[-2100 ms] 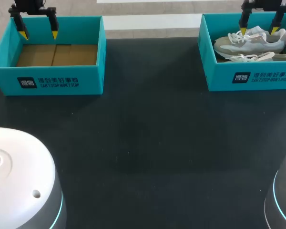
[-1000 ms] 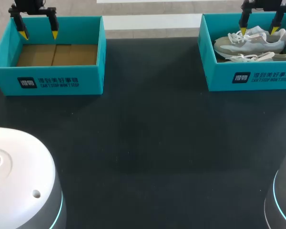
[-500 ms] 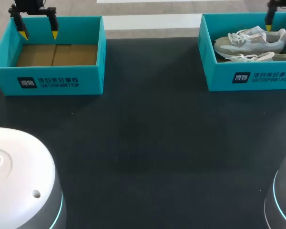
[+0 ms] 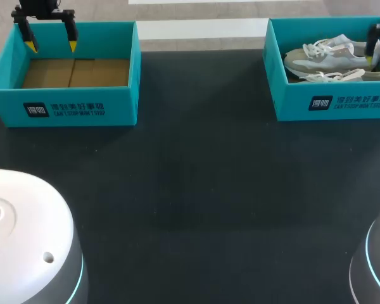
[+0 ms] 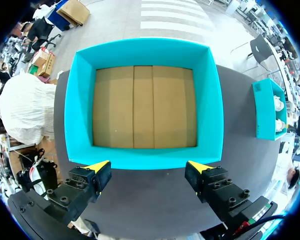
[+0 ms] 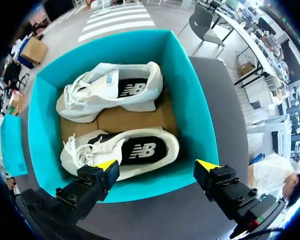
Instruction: Take the shoe out of the shoebox, open the shoe tongue, remove and reinsert the insole, then place the shoe into the shoebox
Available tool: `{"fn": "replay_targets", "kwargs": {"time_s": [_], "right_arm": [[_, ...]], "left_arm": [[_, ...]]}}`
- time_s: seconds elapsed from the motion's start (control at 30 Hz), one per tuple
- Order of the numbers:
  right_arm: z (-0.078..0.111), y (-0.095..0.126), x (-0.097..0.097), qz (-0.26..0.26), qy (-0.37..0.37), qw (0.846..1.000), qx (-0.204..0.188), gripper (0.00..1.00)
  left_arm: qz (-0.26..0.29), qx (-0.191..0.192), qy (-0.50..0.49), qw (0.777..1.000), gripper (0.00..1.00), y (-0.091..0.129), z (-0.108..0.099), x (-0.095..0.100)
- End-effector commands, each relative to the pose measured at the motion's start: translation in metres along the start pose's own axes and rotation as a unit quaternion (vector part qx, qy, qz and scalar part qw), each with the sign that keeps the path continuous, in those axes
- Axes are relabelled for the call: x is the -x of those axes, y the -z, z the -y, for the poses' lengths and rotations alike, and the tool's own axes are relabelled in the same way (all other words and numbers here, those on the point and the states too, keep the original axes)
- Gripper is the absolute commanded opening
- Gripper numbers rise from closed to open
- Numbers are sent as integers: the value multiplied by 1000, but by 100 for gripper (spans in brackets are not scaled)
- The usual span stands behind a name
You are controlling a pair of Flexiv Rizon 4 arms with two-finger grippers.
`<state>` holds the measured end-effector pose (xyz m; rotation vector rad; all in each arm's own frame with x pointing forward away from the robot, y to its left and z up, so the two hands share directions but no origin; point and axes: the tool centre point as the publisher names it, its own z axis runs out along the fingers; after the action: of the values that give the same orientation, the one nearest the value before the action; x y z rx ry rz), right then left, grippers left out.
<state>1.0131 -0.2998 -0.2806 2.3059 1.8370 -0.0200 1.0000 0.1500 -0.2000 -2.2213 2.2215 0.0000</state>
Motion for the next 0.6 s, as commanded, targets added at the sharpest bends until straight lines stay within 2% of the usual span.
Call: {"fn": "replay_targets", "kwargs": {"time_s": [0.03, 0.1, 0.13, 0.2, 0.27, 0.5, 0.57, 0.6], "right_arm": [[-5, -26, 5, -3, 1, 1000, -1, 100], [-6, -32, 7, -2, 5, 1000, -8, 100], [-7, -36, 9, -1, 8, 1000, -8, 92], [-9, -40, 10, -2, 14, 1000, -11, 98], [-11, -45, 12, -4, 21, 1000, -18, 96], [-16, -57, 17, 6, 28, 999, -21, 65], [-18, -61, 19, 11, 30, 999, -19, 48], [-19, -63, 20, 11, 30, 999, -19, 46]], "left_arm": [[0, 0, 0, 1000, 100, 0, 0, 0], [0, 0, 0, 1000, 100, 0, 0, 0], [0, 0, 0, 1000, 100, 0, 0, 0], [0, 0, 0, 1000, 100, 0, 0, 0], [0, 0, 0, 1000, 100, 0, 0, 0], [0, 0, 0, 1000, 100, 0, 0, 0], [0, 0, 0, 1000, 100, 0, 0, 0], [0, 0, 0, 1000, 100, 0, 0, 0]]}}
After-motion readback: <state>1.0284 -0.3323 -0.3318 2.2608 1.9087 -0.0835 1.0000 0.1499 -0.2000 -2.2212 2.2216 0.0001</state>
